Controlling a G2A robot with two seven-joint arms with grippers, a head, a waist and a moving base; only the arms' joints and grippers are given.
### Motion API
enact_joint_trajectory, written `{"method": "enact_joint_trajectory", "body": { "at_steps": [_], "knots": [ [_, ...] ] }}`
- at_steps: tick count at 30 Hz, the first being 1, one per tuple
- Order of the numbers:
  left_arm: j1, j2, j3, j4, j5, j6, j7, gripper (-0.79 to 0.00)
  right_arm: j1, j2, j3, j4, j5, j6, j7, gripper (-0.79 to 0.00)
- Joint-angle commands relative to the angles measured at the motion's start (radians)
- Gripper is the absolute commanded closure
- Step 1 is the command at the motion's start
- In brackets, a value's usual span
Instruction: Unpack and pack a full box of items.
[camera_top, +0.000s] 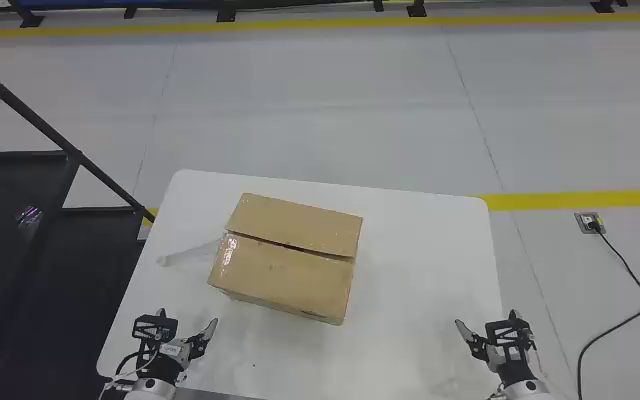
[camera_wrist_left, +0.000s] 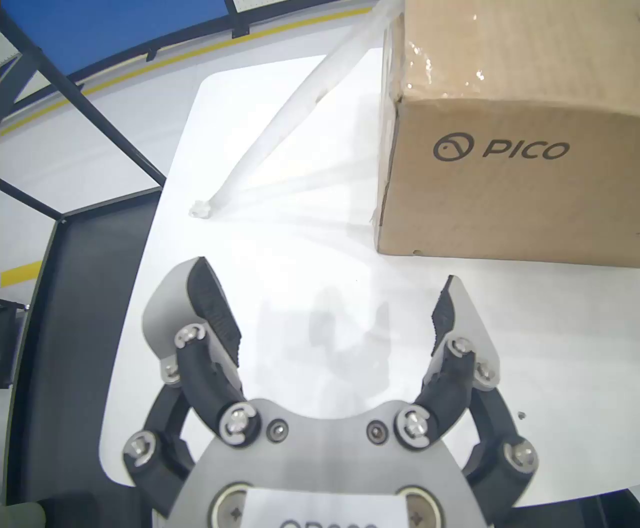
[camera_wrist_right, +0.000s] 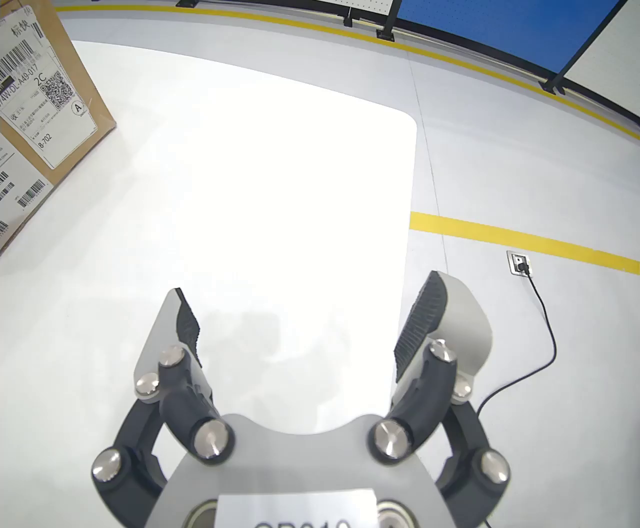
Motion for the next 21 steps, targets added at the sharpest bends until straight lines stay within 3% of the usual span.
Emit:
{"method": "enact_joint_trajectory", "body": {
  "at_steps": [1,10,13,21],
  "knots": [
    [0.000,0.000,0.000,0.000,0.000,0.000,0.000,-0.784,0.000,0.000,0.000,0.000,0.000,0.000,0.000,-0.784],
    [-0.008,-0.001,-0.004,0.008,-0.037,-0.011,0.004,-0.785,0.000,0.000,-0.010,-0.011,-0.013,-0.029,-0.009,-0.785],
    [-0.038,-0.005,-0.004,0.042,-0.009,0.027,0.069,-0.785,0.017,-0.002,-0.035,-0.050,-0.078,0.001,0.022,-0.785],
    [-0.208,-0.015,0.006,0.201,-0.129,-0.048,0.205,-0.785,0.100,-0.011,-0.137,-0.161,-0.186,-0.001,0.136,-0.785]
  ]
}}
